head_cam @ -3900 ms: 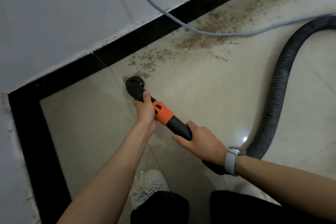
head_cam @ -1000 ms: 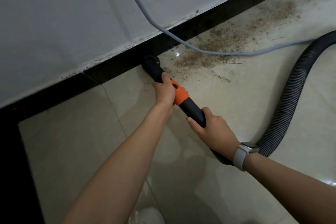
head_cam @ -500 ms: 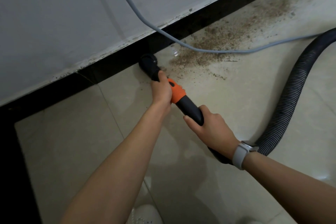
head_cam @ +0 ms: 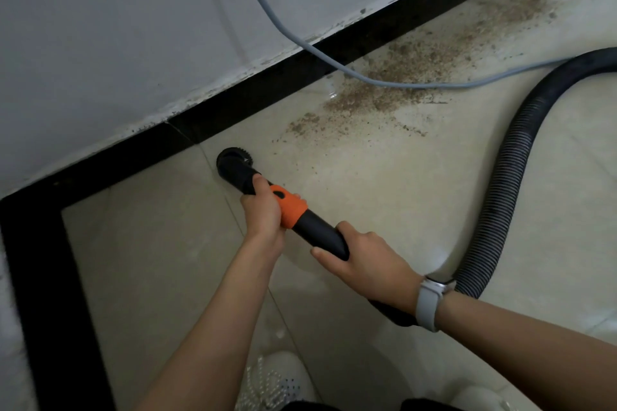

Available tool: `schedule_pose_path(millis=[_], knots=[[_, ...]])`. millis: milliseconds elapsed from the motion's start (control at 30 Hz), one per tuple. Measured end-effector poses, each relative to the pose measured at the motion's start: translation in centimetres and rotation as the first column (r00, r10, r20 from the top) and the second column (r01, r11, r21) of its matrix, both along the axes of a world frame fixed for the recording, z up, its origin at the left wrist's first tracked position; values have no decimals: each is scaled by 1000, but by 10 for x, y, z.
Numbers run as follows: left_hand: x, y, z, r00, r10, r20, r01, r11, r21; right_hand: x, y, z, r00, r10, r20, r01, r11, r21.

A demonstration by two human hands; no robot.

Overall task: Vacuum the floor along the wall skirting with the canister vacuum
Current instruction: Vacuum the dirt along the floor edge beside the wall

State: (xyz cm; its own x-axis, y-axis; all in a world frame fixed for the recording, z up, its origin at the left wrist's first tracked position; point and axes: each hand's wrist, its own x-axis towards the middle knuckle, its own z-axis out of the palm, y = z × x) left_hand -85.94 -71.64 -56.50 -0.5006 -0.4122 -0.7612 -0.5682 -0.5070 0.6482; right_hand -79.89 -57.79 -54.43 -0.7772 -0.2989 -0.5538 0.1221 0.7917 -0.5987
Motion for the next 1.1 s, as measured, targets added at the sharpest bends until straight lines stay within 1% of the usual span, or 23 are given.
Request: schedule_pose_path(millis=[233,367,533,800,967,1100], knots=[[-22,33,-1,989,-149,15,149,989,18,4,18,0,986,-167,-15,167,985,35],[-30,50,-4,976,-220,5,220,975,37,1,31,-2,976,-209,-57,212,976,59],[-45,63,-4,963,-270,-3,270,961,66,-7,41,-3,961,-262,-95,269,960,72],[-72,87,-8,920,-391,-33,392,918,62,-18,51,0,916,-375,-140,389,916,94],[-86,106,1,901,-430,-65,435,892,122,-26,59,2,878,-450,-164,468,878,98],[-83,108,6,900,-432,-59,436,895,93,-24,59,7,882,-447,-150,461,884,79]])
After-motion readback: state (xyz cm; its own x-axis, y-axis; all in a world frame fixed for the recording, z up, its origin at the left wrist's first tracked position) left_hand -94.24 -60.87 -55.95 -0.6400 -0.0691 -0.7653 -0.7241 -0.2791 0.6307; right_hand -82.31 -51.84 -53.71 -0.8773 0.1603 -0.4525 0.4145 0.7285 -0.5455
